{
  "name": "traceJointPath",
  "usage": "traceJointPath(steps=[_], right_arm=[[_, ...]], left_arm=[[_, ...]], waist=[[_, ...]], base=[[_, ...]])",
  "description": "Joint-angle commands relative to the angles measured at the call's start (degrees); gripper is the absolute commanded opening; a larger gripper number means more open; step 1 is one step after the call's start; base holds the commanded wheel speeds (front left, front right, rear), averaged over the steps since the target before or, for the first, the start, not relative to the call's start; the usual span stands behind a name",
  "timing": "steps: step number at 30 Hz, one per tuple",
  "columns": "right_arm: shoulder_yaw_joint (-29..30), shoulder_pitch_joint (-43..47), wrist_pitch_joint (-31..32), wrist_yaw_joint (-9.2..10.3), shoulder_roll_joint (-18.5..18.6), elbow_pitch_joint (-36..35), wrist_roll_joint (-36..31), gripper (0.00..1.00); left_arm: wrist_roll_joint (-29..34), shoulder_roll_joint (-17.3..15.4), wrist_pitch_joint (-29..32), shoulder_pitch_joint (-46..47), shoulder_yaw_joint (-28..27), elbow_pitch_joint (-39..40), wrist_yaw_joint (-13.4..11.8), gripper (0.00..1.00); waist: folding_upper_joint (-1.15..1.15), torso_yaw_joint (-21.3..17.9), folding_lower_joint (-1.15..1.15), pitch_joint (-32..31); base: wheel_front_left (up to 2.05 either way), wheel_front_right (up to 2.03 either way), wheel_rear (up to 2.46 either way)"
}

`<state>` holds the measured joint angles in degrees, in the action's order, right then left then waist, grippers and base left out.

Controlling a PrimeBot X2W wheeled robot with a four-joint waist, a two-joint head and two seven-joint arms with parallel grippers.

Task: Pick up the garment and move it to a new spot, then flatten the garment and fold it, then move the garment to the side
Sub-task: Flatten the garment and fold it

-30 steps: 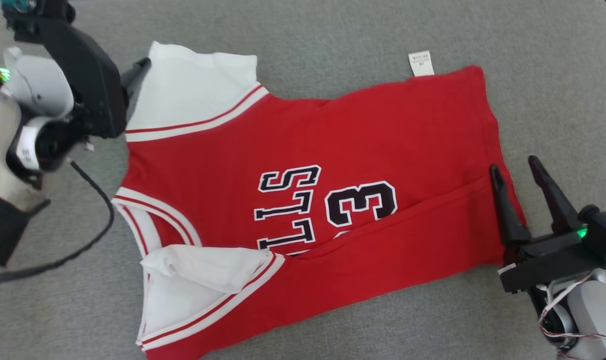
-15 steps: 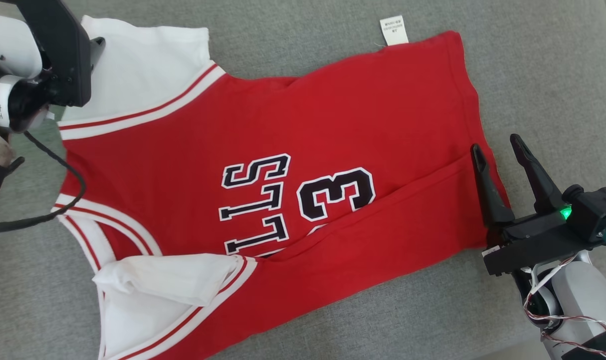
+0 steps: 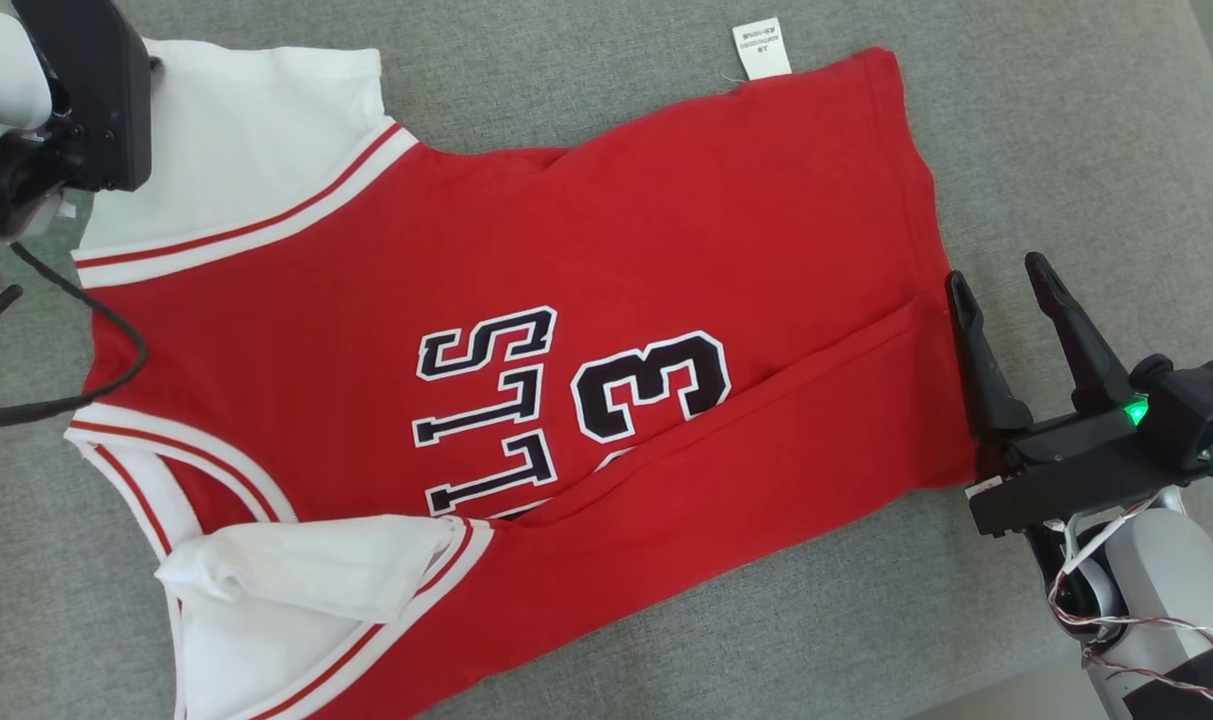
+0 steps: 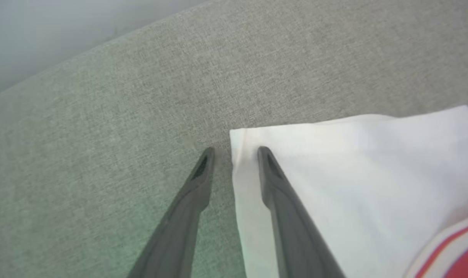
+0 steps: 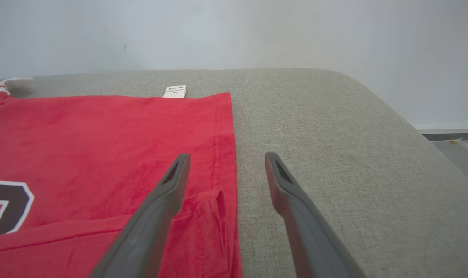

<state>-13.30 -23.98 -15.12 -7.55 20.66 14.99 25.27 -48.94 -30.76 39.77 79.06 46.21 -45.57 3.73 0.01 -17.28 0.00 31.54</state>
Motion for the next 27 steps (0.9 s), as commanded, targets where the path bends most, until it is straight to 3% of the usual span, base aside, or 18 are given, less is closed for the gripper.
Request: traceJointPath(steps=[1,2,4,5,6,14,20,27], right_arm=[[-0.27,-0.72,-0.08,0.14,-0.06,0.07,-0.04,1.00],[-0.37,-0.94,-0.08,0.14,-0.06,0.11,-0.08,1.00],[-0.65,-1.53,-0.08,0.14,-0.10,0.16,-0.10,1.00],[-0.80,-1.87,-0.08,0.14,-0.09,0.10,-0.04,1.00],[-0.91,-2.34,-0.08,0.14,-0.05,-0.20,0.10,1.00],[-3.93,-7.38,1.01,0.14,1.23,2.44,2.56,1.00],[-8.58,-19.25,15.50,0.14,3.09,8.22,8.51,1.00],[-8.66,-29.97,30.84,0.14,2.53,18.21,7.97,1.00]], left_arm=[[-0.85,0.37,0.84,0.57,-0.10,-0.69,0.19,0.46],[-1.07,0.47,1.30,0.59,-0.17,-0.95,0.28,0.43],[-1.24,0.35,2.33,0.34,0.20,-1.44,0.51,0.26],[-1.74,0.36,2.66,0.20,0.07,-1.66,0.59,0.08],[-2.07,0.42,2.82,0.12,-0.12,-1.89,0.58,0.00],[-2.90,0.76,3.43,-0.22,-0.14,-1.99,0.91,0.00],[-3.69,0.90,3.48,0.10,-0.31,-1.10,1.55,0.00],[-4.32,1.60,3.28,0.43,-0.06,0.67,2.08,0.00]], waist=[[-0.01,-0.30,0.00,0.02],[-0.01,-0.47,0.00,0.04],[-0.01,-0.76,0.00,0.12],[-0.01,-0.87,0.00,0.18],[-0.01,-0.97,0.00,0.26],[-0.01,-0.95,0.00,-0.03],[-0.01,-0.49,0.00,-0.55],[-0.01,1.10,0.00,-0.23]], base=[[0.00,0.00,0.00],[0.00,0.00,0.00],[0.00,0.00,0.00],[0.00,0.00,0.00],[0.00,0.00,0.00],[0.00,0.00,0.00],[0.00,0.00,0.00],[0.00,0.00,0.00]])
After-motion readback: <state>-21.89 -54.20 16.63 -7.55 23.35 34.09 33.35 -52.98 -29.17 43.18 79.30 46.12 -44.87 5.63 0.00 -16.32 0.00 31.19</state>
